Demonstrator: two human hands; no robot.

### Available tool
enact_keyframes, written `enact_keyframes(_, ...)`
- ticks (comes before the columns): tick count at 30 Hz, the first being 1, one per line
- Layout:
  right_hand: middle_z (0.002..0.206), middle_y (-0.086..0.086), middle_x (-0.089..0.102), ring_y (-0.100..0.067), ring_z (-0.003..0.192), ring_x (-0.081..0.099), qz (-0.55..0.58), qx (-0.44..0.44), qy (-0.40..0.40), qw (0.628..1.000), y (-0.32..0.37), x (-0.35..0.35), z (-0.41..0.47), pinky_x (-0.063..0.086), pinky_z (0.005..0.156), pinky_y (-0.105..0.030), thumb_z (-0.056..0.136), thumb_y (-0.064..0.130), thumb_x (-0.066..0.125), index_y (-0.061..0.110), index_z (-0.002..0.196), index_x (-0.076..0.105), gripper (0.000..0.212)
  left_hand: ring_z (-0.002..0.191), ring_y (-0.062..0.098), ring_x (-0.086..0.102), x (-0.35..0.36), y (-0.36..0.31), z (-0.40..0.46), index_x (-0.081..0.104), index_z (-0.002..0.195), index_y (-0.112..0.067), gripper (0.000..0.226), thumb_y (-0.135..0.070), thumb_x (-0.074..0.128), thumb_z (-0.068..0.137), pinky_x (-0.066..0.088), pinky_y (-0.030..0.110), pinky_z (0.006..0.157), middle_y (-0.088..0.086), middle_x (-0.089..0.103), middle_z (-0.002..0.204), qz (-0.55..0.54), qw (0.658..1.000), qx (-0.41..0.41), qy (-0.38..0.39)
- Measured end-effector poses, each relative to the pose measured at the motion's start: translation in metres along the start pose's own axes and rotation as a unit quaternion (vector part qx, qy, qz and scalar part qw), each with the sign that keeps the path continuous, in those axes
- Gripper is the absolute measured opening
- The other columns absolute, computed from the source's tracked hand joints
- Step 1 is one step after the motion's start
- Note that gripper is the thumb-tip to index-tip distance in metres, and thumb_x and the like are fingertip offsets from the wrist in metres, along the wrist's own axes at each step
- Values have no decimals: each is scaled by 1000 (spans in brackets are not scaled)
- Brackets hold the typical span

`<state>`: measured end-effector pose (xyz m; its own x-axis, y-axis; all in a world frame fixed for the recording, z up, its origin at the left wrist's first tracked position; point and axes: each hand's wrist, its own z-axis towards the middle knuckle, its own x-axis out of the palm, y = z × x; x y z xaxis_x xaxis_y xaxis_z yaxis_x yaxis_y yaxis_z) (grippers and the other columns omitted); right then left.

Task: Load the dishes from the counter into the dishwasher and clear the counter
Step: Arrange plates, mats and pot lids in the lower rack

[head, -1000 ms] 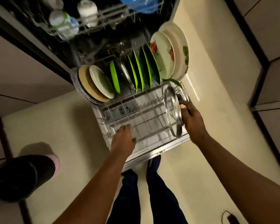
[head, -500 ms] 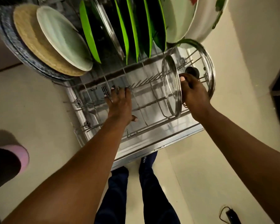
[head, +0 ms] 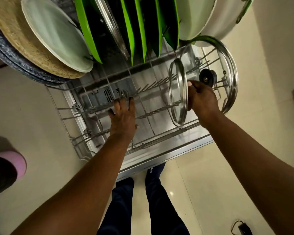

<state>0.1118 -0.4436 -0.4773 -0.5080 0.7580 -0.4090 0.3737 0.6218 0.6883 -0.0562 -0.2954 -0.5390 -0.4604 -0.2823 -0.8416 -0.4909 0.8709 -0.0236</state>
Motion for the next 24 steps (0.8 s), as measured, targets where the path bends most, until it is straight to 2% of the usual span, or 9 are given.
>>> enact_keyframes(2,80,2,61,-5,57,57,-39,15,0,999,-2,6,19,49,50,-22,101,28,46,13,114,63,26,130,39,30,0,-2,-2,15,149,-9,111,-54,78,69,38,50,105,22,24,144,19,998,-19,-52)
enact_keyframes(5,90,-8,60,-13,69,57,-45,42,-13,998,-4,6,37,49,55,-23,96,19,51,10,104,62,16,134,41,27,3,1,-4,16,149,-8,117,-61,77,64,34,49,110,22,19,148,21,995,-42,-92)
enact_keyframes(8,91,-11,61,-14,71,58,25,88,-77,993,3,3,36,51,53,-23,97,19,50,7,96,59,15,138,41,23,5,7,-4,14,149,-11,116,-57,80,65,30,51,112,22,14,153,-20,996,-40,-83)
enact_keyframes(10,91,-6,64,-16,77,63,37,139,-76,987,9,2,18,54,62,-27,101,33,46,9,99,60,28,139,40,21,3,11,-4,12,149,-13,113,-51,81,68,29,50,113,21,12,155,-41,997,-29,-66)
enact_keyframes(13,93,-4,69,-22,84,68,-51,63,-71,994,4,-2,-24,56,77,-41,100,47,41,17,109,62,38,143,41,12,-8,21,-9,6,152,-17,112,-49,77,73,24,50,116,22,0,157,-44,998,-12,-38)
enact_keyframes(16,91,-4,66,-17,78,61,-132,-1,-128,983,1,0,-73,43,63,-27,102,34,42,11,111,61,32,143,39,9,-21,30,-24,6,153,-20,107,-50,74,76,22,52,116,19,-6,158,-37,999,4,-27)
enact_keyframes(18,103,-8,62,-16,82,56,-169,-44,-159,972,0,7,-106,36,68,-22,101,25,47,6,117,59,28,143,38,8,-35,34,-41,6,153,-22,103,-48,72,78,20,52,116,16,-8,158,-38,999,12,-8)
enact_keyframes(21,114,-10,56,-23,97,56,-207,-121,-152,959,3,16,-147,44,83,-28,97,15,53,5,123,55,28,144,36,8,-65,37,-72,8,153,-23,96,-45,69,83,18,51,116,14,-8,159,-47,999,23,5)
enact_keyframes(24,115,-13,56,-27,102,55,-280,-182,-92,938,22,14,-176,50,84,-35,92,6,59,4,124,55,33,143,34,12,-106,39,-107,9,152,-25,92,-45,67,84,22,47,115,12,-5,158,-51,998,32,4)
